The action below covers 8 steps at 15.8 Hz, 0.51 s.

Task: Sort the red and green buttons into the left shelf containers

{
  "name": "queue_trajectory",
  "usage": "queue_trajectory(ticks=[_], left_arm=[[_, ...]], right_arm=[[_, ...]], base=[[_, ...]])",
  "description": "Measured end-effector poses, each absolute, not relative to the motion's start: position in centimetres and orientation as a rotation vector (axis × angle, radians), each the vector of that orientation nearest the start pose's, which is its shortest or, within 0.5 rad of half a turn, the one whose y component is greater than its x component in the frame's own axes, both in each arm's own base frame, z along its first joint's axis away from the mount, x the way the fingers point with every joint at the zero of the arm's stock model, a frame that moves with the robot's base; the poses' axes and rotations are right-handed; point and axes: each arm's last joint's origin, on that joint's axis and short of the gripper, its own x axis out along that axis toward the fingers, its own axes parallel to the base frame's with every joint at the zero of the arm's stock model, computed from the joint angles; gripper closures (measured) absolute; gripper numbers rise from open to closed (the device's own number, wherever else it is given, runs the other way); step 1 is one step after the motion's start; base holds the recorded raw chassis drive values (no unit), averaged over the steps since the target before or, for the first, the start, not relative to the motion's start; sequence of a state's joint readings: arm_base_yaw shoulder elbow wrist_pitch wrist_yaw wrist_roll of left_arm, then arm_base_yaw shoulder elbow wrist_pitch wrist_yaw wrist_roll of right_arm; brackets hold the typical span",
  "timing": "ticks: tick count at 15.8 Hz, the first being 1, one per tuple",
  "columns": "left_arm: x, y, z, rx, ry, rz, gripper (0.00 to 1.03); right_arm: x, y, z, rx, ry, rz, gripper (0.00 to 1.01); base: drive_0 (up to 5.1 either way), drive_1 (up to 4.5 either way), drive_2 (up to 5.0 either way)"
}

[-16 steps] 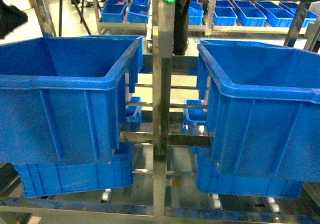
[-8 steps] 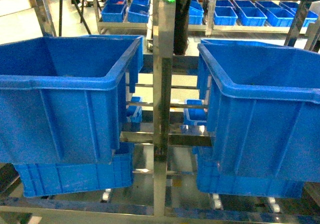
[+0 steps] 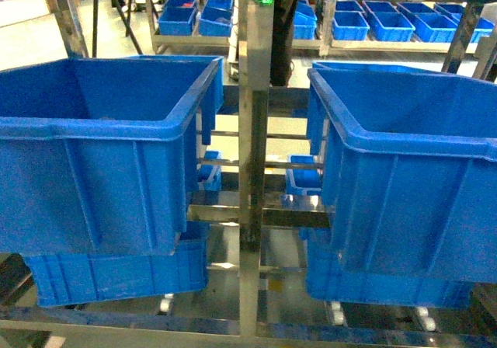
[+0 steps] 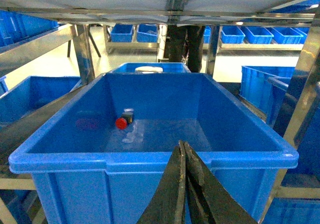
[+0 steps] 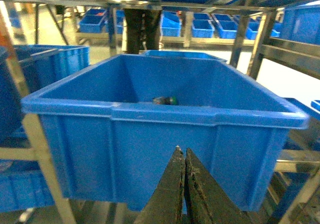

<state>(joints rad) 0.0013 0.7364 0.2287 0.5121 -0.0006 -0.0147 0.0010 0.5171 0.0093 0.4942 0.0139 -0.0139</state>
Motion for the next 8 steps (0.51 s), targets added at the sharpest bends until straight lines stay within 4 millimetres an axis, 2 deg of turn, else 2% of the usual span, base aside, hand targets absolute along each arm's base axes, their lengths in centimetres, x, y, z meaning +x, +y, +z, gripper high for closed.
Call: queue_trajectory(ticks=[3,8], left_arm=[[15.4,0.0,19.9,-0.015,0.015,0.002,1.01],[13.7,0.0,18.6,-0.015,0.008,0.001,1.01]], right_arm=[[12.4,0.0,17.0,-0.014,-0.014,0.0,0.99],[11.6,0.0,17.0,-0.014,-0.012,0.0,0.99]], base=[[0.0,0.0,0.0],[0.0,0.0,0.0]])
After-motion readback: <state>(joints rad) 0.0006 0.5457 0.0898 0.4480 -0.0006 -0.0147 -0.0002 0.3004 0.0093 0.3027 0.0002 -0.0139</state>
